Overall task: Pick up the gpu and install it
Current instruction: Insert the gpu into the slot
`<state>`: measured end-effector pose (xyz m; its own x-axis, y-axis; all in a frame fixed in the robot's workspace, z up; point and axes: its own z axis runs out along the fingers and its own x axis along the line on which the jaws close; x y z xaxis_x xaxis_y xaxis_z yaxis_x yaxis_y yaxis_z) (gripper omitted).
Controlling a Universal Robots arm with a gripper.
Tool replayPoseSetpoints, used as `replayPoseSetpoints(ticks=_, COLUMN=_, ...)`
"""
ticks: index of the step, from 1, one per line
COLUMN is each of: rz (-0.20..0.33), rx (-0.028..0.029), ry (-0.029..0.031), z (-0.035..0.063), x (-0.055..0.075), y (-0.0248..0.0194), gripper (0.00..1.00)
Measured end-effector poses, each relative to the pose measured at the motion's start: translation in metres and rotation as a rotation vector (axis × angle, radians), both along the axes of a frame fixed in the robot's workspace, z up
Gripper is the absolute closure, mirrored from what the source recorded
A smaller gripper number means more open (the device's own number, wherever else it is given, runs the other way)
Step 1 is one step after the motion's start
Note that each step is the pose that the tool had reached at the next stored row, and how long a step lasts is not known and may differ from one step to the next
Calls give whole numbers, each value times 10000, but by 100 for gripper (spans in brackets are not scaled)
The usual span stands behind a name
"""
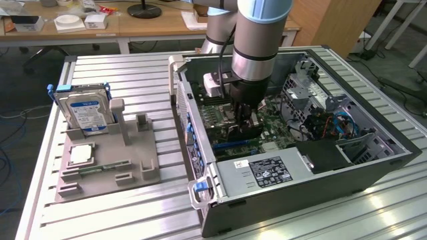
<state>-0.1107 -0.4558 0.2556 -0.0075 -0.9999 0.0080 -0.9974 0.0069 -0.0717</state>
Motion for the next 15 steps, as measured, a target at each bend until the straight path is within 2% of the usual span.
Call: replayPoseSetpoints(ticks=15, rz=122, rx=-1, ry=-18, z=-5, x=-25, y=-2, gripper=74)
